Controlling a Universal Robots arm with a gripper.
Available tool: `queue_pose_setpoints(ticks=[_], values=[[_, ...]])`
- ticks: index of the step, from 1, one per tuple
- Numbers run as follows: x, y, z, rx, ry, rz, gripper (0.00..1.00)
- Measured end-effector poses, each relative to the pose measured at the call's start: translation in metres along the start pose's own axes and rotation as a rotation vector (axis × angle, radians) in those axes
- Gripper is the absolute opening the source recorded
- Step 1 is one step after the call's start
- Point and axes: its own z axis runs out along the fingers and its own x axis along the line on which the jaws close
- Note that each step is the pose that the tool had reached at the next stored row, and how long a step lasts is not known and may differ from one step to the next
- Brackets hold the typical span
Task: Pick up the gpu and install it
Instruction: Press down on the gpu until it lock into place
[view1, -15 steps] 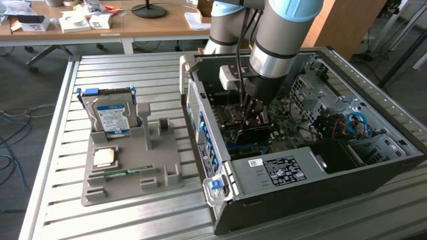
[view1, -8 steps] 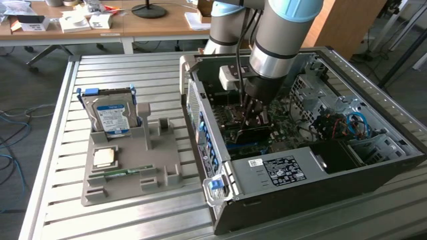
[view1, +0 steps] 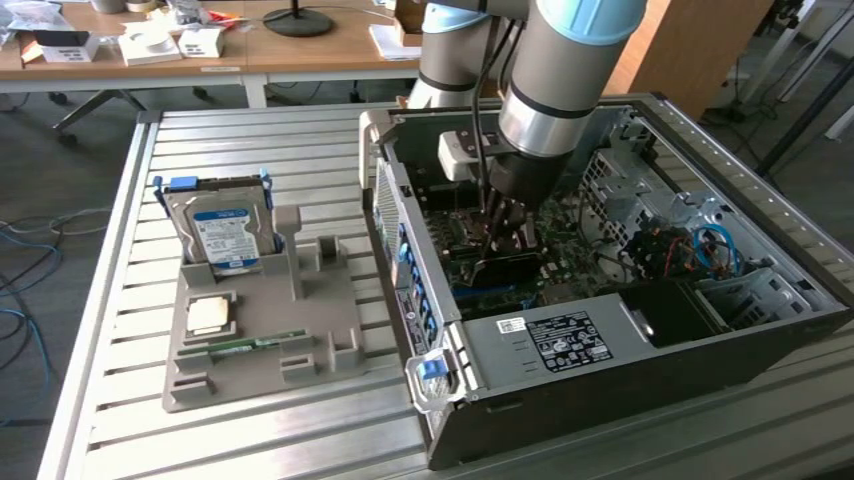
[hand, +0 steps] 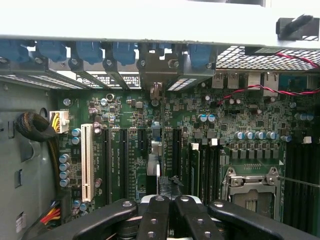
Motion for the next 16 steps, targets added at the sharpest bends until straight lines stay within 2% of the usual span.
queue_pose_setpoints(ticks=[7, 8, 16], values=[[0.0001, 0.0002, 0.0007, 0.0000, -0.0006, 0.000, 0.11], [0.0000, 0.0002, 0.0016, 0.0007, -0.0026, 0.000, 0.11], [0.0003, 0.0009, 0.0029, -0.0001, -0.0013, 0.000, 0.11]])
